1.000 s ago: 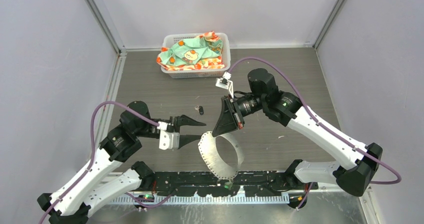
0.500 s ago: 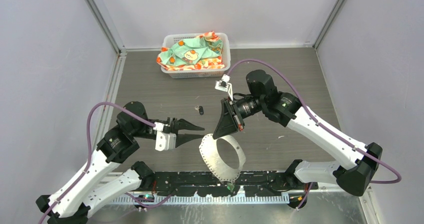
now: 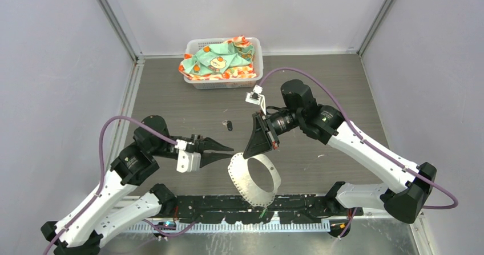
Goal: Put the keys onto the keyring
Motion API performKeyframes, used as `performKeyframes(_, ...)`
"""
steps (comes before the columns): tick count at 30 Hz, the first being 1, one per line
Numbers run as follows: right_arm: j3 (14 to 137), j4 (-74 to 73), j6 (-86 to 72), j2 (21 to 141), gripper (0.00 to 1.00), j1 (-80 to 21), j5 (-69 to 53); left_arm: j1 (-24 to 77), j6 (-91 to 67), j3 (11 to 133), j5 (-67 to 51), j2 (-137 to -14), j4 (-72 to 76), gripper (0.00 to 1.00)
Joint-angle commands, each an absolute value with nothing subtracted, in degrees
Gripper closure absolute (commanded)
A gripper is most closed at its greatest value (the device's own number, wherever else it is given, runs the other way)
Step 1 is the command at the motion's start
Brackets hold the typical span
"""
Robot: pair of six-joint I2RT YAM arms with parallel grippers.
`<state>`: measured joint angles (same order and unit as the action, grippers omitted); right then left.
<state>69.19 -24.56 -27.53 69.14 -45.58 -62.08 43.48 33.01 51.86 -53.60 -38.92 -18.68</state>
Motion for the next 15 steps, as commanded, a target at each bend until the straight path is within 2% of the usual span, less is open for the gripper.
performKeyframes(1, 70.77, -23.74, -27.60, 69.13, 0.99, -45.83, -63.00, 44.01, 37.10, 55.20, -57.02, -39.56, -25.75, 0.76)
performKeyframes(2, 70.91, -23.73, -27.60, 69.04, 0.99, -45.87, -63.08, 44.14, 39.77, 55.91, -57.71, -39.85, -28.65, 0.70)
performKeyframes(3, 71.00, -23.73, -27.64, 68.96, 0.99, -45.88, -63.17, 44.32, 41.73, 56.03, -57.82, -39.98, -32.26, 0.61)
performKeyframes(5, 71.02, -23.69, -27.73, 68.95, 0.99, -45.90, -63.25, 44.51, 44.69, 55.15, -57.40, -39.28, -33.60, 0.53)
performKeyframes(9, 70.51, -22.79, -28.35, 69.40, 0.99, -46.34, -63.18, 45.44, 42.47, 52.04, -54.17, -37.83, -24.67, 0.51)
performKeyframes(15, 70.05, -22.01, -29.00, 69.60, 0.99, -46.94, -63.08, 46.70, 38.44, 50.54, -50.02, -37.62, -16.48, 0.53)
